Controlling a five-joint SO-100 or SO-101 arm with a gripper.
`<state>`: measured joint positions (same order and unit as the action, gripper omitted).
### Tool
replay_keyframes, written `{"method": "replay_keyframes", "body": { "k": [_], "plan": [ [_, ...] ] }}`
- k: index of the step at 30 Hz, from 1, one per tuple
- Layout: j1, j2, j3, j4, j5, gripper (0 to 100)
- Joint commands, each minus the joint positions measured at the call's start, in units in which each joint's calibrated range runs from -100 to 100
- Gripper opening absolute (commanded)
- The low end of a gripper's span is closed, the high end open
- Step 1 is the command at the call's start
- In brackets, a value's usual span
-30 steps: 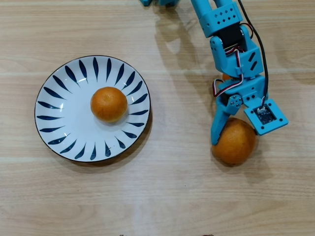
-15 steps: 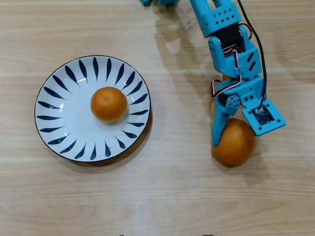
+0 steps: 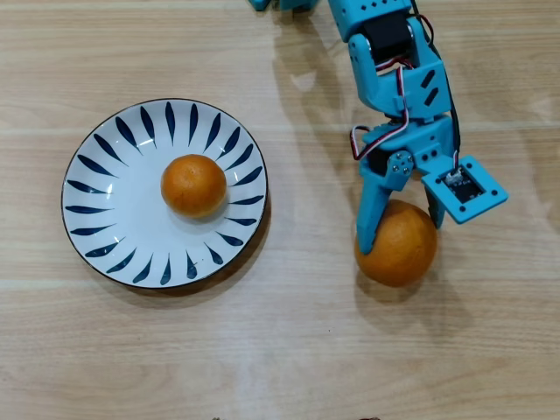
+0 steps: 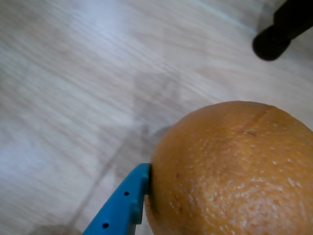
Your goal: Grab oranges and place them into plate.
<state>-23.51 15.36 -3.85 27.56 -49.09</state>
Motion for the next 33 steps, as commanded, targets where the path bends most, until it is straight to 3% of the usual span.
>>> {"method": "replay_keyframes", "body": {
  "k": [1, 5, 13, 24, 33],
  "plan": [
    [2.87, -12.15, -1.45, 3.25, 4.55, 31],
    [6.74, -19.0, -1.26, 5.74, 14.01, 31],
    [18.35, -32.18, 4.26, 8.15, 25.2, 31],
    [39.96, -45.37, 28.16, 7.72, 26.35, 31],
    [45.37, -46.13, 39.57, 7.63, 25.93, 31]
  ]
}}
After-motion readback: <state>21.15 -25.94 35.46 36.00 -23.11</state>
